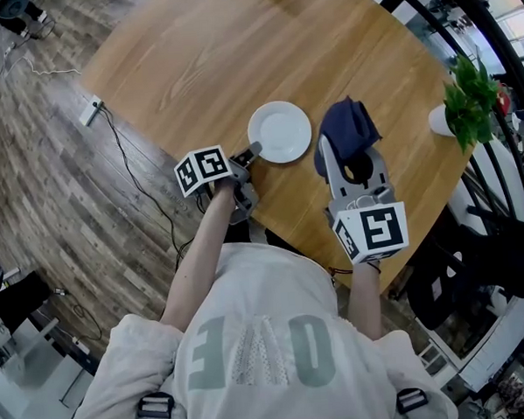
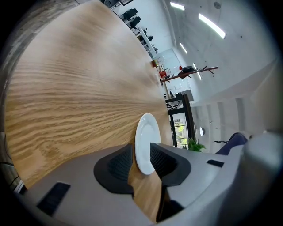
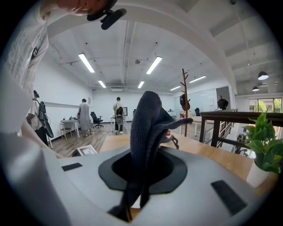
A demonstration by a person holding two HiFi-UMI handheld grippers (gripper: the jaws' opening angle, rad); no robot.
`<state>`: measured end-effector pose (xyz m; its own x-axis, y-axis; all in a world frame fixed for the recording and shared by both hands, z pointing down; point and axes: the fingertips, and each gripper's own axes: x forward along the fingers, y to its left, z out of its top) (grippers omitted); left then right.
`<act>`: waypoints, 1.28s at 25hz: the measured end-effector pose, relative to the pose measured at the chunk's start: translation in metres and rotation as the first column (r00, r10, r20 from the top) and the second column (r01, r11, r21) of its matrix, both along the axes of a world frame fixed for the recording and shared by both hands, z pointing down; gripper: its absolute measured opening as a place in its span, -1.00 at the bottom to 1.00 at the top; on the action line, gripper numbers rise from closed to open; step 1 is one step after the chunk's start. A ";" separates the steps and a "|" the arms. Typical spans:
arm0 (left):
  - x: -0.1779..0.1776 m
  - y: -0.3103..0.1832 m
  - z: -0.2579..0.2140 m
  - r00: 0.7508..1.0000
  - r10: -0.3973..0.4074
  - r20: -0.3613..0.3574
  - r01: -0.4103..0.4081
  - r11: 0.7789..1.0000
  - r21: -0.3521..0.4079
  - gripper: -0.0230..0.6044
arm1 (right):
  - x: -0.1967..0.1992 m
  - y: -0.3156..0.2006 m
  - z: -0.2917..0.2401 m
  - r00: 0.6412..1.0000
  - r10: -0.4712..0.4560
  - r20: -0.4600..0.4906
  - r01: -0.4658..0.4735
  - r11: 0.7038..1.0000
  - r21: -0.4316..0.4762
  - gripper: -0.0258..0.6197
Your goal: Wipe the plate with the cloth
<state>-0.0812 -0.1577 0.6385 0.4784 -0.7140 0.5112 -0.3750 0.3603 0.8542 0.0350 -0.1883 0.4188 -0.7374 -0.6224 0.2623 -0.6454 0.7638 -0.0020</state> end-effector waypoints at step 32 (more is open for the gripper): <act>0.002 -0.003 0.012 0.998 -0.060 -0.008 0.060 0.998 -0.013 -0.86 | -0.024 -0.056 0.222 0.353 -0.328 -0.876 0.442 0.884 -0.153 -0.75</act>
